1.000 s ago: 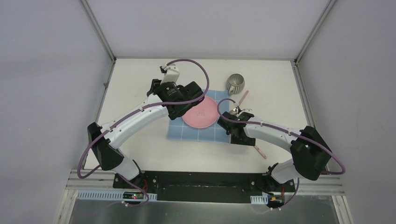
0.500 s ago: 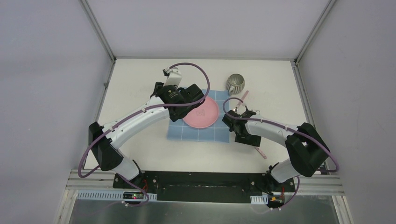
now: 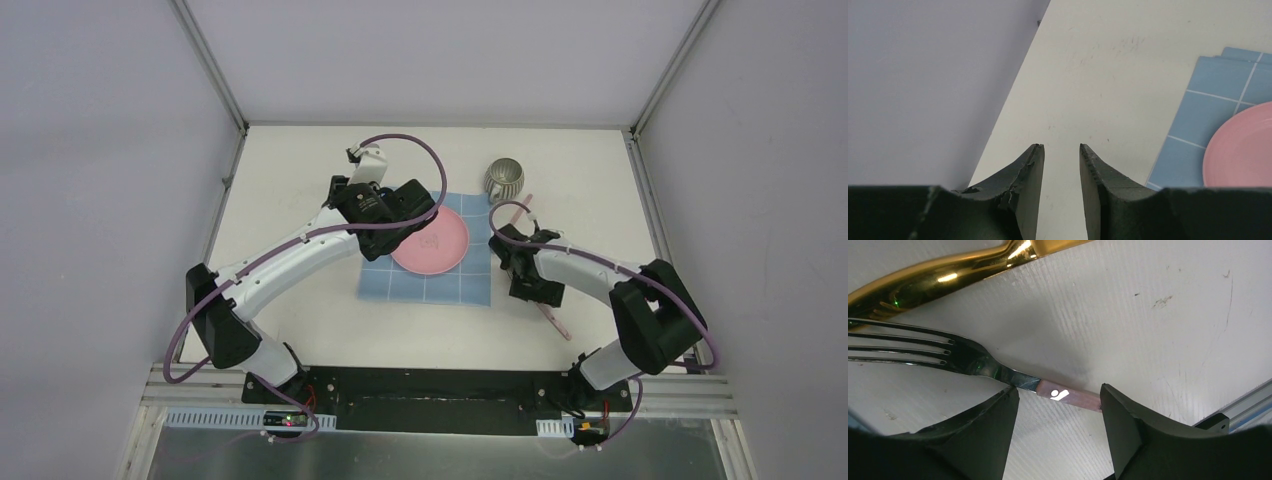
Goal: Set the dinner table for one person
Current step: Pick up the fork at the center of the board.
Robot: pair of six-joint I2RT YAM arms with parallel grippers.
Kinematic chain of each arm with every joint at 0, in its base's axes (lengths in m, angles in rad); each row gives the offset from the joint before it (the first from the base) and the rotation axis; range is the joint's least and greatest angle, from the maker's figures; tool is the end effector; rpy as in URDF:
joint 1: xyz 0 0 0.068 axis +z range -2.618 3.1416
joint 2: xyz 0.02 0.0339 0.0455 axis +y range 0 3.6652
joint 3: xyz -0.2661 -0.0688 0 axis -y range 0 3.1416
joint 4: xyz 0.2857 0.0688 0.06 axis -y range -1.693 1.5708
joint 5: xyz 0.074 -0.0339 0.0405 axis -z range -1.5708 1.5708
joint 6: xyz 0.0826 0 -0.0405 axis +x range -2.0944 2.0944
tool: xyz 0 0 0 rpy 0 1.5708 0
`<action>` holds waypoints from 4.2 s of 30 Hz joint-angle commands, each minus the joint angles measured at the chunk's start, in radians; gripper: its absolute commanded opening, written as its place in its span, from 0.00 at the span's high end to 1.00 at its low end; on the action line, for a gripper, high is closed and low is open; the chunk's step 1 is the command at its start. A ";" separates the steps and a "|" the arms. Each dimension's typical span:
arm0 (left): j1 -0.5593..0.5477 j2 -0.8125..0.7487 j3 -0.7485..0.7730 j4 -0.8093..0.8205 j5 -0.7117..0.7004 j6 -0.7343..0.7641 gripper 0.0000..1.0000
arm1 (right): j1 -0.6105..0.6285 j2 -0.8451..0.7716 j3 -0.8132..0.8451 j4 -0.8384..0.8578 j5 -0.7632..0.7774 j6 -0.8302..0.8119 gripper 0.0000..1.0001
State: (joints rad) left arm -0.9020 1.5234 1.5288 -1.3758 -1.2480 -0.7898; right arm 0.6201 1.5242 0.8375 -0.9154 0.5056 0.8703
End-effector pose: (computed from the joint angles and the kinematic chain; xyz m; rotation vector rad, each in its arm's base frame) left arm 0.2554 -0.1968 0.3426 -0.0318 1.9671 0.7890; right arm 0.2365 0.1197 0.0984 0.3343 2.7480 -0.5550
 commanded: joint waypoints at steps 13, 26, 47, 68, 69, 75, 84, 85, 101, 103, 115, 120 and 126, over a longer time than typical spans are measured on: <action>-0.003 -0.034 -0.008 0.017 -0.016 0.013 0.66 | -0.015 0.163 0.014 0.266 -0.289 -0.089 0.46; -0.008 -0.013 -0.008 0.017 -0.012 0.007 0.67 | -0.016 0.275 -0.007 0.470 -0.552 -0.121 0.46; -0.053 0.023 0.007 0.014 -0.001 -0.014 0.68 | 0.016 0.208 -0.153 0.512 -0.587 -0.084 0.67; -0.089 0.052 0.025 0.014 0.001 -0.021 0.70 | 0.194 0.234 -0.202 0.573 -0.585 -0.060 0.68; -0.090 0.049 0.024 0.014 0.000 -0.022 0.69 | 0.194 0.243 -0.189 0.569 -0.585 -0.060 0.68; -0.090 0.030 0.011 0.014 -0.006 -0.026 0.70 | 0.194 0.235 -0.121 0.519 -0.585 -0.060 0.68; -0.089 0.037 0.008 0.014 -0.009 -0.027 0.69 | 0.194 0.184 -0.084 0.459 -0.512 -0.035 1.00; -0.089 0.034 0.007 0.014 -0.010 -0.028 0.69 | 0.195 0.177 -0.084 0.456 -0.488 -0.033 1.00; -0.089 0.016 0.005 0.013 -0.025 -0.026 0.69 | 0.194 -0.032 0.043 0.281 -0.355 -0.060 1.00; -0.090 0.020 0.009 0.013 -0.027 -0.023 0.69 | 0.194 -0.015 0.072 0.259 -0.343 -0.070 1.00; -0.090 0.033 0.005 0.013 -0.030 -0.025 0.69 | 0.178 0.071 0.104 0.244 -0.341 -0.093 0.98; -0.090 0.034 -0.001 0.013 -0.030 -0.028 0.69 | 0.178 0.085 0.071 0.264 -0.358 -0.073 0.87; -0.090 0.031 -0.014 0.012 -0.028 -0.035 0.69 | 0.187 0.096 0.020 0.297 -0.383 -0.049 0.82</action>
State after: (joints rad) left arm -0.9829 1.5761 1.5177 -1.3678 -1.2545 -0.8005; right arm 0.8021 1.5978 0.9134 -0.6300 0.1368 0.8024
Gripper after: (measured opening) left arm 0.312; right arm 0.167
